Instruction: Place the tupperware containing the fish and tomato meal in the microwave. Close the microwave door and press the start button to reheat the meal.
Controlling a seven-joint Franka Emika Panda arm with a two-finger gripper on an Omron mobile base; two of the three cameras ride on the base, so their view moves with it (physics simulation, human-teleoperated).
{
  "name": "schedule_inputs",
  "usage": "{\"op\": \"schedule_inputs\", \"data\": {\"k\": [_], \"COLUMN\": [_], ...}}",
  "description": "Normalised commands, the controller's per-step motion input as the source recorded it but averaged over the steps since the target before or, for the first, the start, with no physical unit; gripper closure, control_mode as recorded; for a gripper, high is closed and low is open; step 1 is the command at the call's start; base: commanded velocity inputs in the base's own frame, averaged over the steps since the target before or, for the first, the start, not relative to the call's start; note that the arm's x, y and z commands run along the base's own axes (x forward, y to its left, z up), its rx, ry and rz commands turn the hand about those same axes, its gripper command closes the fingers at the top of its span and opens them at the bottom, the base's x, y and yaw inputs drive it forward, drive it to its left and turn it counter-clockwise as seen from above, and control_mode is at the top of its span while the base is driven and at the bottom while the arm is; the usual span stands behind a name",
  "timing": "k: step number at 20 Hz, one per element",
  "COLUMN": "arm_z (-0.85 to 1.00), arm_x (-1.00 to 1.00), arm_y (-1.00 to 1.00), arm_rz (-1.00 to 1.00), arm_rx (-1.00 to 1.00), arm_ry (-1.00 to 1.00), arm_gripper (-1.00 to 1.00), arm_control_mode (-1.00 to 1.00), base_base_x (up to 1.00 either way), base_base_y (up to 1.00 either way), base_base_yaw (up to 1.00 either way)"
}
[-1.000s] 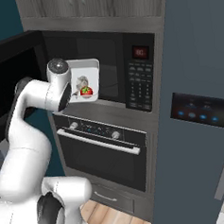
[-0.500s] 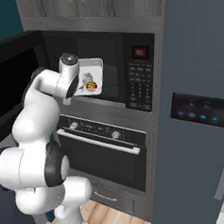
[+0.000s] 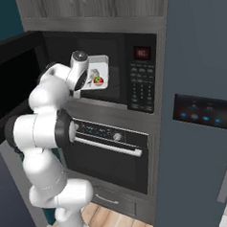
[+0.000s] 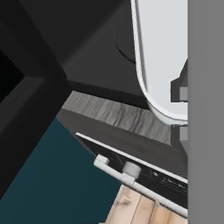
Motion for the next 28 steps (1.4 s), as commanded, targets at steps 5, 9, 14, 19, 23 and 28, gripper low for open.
{"op": "schedule_inputs", "data": {"k": [5,9,14,19,23,28], "arm_z": [-0.21,-0.16,-0.20,-0.15,0.01,-0.05], "arm_x": [0.99,0.76,0.62,0.32,-0.56,-1.00], "arm_y": [0.00,0.00,0.00,0.07,0.18,0.44], "arm_rz": [0.00,0.00,0.00,0.00,0.00,0.00], "arm_rx": [-0.01,-0.01,0.00,0.00,-0.07,-0.17], "arm_ry": [0.03,0.06,0.03,-0.01,-0.29,-0.46], "arm_gripper": [1.00,1.00,1.00,-1.00,-1.00,-1.00], "arm_control_mode": [-1.00,-1.00,-1.00,-1.00,-1.00,-1.00], "base_base_x": [0.00,0.00,0.00,0.00,0.00,0.00], "base_base_y": [0.00,0.00,0.00,0.00,0.00,0.00], "base_base_yaw": [0.00,0.00,0.00,0.00,0.00,0.00]}}
